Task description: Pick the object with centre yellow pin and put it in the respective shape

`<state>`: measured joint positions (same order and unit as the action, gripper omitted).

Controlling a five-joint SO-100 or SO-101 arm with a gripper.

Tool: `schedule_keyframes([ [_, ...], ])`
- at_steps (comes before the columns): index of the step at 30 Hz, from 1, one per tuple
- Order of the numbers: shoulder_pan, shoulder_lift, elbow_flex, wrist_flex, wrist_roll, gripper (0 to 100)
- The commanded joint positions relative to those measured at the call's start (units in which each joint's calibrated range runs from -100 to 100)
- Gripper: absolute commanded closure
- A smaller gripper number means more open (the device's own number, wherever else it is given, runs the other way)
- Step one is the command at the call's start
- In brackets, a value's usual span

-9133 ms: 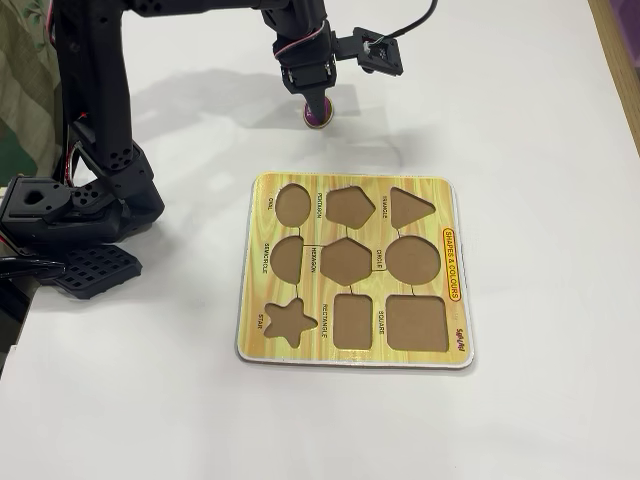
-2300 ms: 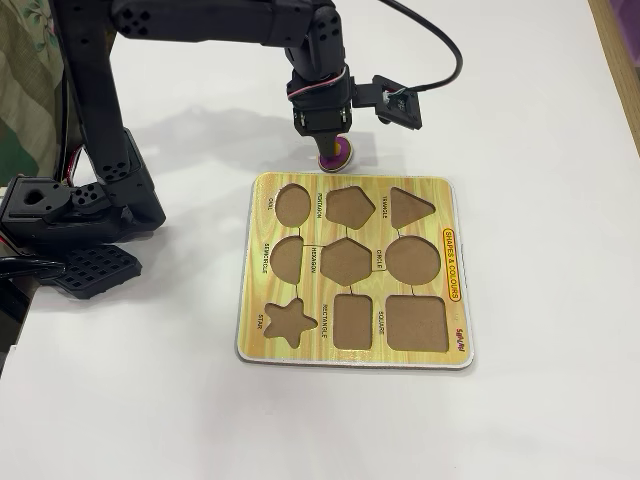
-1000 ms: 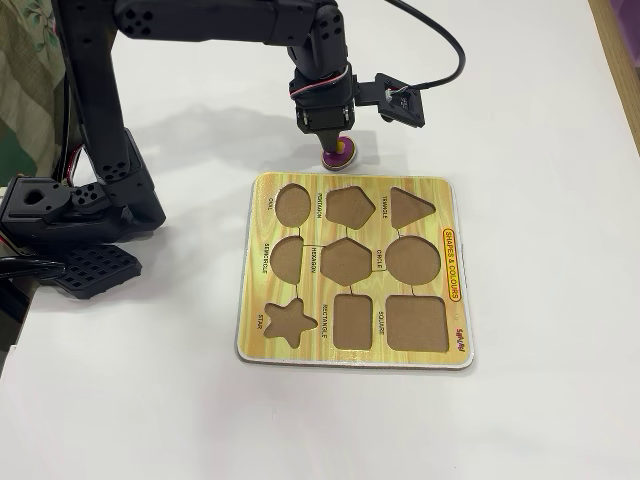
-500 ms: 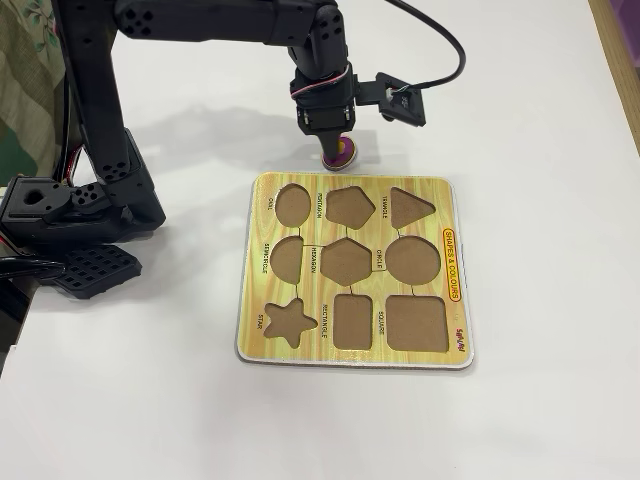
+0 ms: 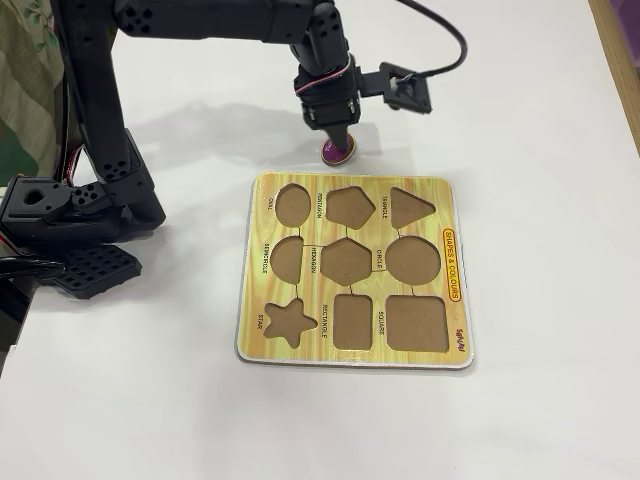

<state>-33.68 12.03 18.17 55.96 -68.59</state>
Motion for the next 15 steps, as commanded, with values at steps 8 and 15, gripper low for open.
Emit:
schedule_keyframes([
  [8, 0.2, -1.6, 1.0, 0.3, 0.2, 92],
  [15, 0.1, -1.6, 0.1, -0.6, 0.2, 93],
])
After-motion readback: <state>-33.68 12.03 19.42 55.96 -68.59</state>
